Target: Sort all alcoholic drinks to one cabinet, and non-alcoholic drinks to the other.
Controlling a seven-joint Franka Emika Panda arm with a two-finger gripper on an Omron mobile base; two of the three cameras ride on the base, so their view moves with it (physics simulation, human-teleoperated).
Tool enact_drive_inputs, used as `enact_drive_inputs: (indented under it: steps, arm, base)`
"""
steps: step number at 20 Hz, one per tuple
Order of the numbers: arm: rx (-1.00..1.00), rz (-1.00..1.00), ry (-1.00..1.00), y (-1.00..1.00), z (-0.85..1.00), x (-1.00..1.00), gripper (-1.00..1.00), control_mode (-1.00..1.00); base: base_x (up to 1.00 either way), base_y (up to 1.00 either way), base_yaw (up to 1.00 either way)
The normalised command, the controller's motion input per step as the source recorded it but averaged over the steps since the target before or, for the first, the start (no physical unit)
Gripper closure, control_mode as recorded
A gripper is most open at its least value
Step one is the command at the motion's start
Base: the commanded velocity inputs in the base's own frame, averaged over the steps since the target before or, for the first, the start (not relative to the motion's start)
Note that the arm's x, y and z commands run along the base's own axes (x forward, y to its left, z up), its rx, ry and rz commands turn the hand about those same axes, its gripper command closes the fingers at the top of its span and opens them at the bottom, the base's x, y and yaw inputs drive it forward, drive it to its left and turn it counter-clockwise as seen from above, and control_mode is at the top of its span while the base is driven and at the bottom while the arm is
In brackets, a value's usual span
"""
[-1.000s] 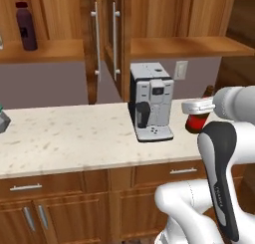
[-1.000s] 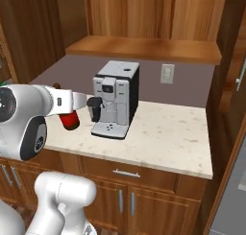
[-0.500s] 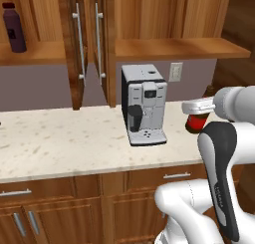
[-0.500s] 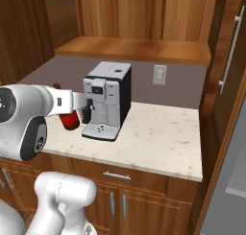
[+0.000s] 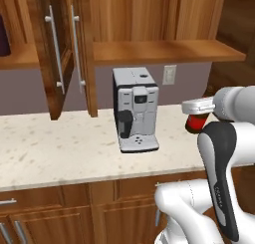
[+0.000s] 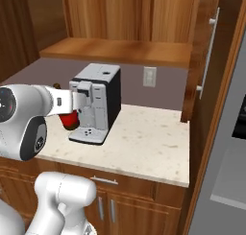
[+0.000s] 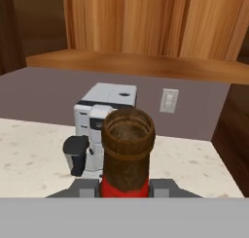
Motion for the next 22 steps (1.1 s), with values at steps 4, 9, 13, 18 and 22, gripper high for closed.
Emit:
enact_drive_inputs:
  steps: [4,9,13,18,22]
  arm:
    - [0.00,0.00,0.00,0.00,0.00,0.00,1.00,1.00]
    - [0.00,0.00,0.00,0.00,0.00,0.00,1.00,1.00]
    - [0.00,0.00,0.00,0.00,0.00,0.00,1.00,1.00]
    - [0.00,0.00,0.00,0.00,0.00,0.00,1.00,1.00]
    - [0.00,0.00,0.00,0.00,0.00,0.00,1.00,1.00]
  base:
    - [0.32,-0.41,-0.01]
    - [0.35,-0.37,-0.01]
    - [0.37,-0.33,-0.01]
    - [0.36,-0.29,-0.01]
    - [0.34,-0.28,-0.02]
